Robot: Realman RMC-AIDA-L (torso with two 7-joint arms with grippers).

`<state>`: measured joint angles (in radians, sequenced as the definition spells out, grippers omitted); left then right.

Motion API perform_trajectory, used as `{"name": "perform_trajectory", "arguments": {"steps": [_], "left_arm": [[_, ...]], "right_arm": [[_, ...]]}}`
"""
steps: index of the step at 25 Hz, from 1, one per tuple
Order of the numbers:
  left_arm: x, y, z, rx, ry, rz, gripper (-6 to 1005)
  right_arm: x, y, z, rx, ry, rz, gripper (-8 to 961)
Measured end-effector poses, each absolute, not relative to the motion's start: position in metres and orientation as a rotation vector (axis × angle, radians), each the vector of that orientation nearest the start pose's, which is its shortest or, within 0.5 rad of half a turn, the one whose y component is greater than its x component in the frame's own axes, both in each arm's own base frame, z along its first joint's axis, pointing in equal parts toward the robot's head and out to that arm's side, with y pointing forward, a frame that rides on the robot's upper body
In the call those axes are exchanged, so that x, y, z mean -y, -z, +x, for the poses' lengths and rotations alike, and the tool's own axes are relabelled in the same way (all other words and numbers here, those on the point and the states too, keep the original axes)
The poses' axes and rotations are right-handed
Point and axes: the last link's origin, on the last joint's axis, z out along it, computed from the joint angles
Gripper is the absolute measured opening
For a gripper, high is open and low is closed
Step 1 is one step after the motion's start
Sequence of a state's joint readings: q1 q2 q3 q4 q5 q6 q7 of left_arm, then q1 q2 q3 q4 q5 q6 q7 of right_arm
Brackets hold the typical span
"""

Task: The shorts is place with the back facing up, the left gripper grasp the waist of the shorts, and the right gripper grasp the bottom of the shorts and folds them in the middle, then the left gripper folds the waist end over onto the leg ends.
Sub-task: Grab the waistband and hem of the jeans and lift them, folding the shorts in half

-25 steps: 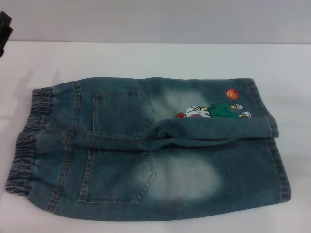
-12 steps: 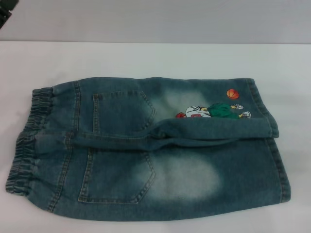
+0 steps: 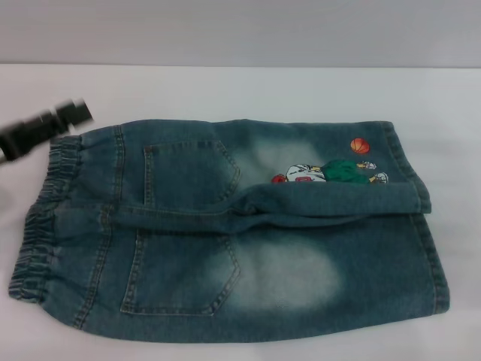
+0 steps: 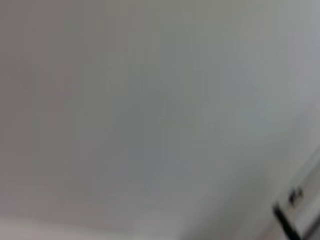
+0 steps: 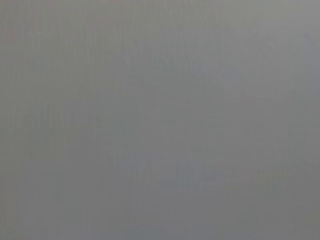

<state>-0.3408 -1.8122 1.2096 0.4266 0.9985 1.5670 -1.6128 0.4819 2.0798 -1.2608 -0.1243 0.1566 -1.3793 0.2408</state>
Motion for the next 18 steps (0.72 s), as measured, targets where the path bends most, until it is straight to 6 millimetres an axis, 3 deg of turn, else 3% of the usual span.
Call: {"name": "perform_trajectory", "arguments": {"steps": [1, 6, 18], "left_arm": [[-0.301, -0.076, -0.31, 1.194, 1.166, -2.372, 829], [-0.29, -0.082, -0.314, 1.291, 1.05, -2.485, 829], [-0.274, -0.105, -0.346, 1.545, 0.727, -2.455, 829]], "right_arm": [[-0.344, -0.072, 0.327, -0.41, -0.889, -1.188, 534], [-0.346, -0.072, 0.33, -0.429, -0.877, -1.184, 533], [-0.352, -0.076, 0.327, -0.422, -0.877, -1.179, 533]]}}
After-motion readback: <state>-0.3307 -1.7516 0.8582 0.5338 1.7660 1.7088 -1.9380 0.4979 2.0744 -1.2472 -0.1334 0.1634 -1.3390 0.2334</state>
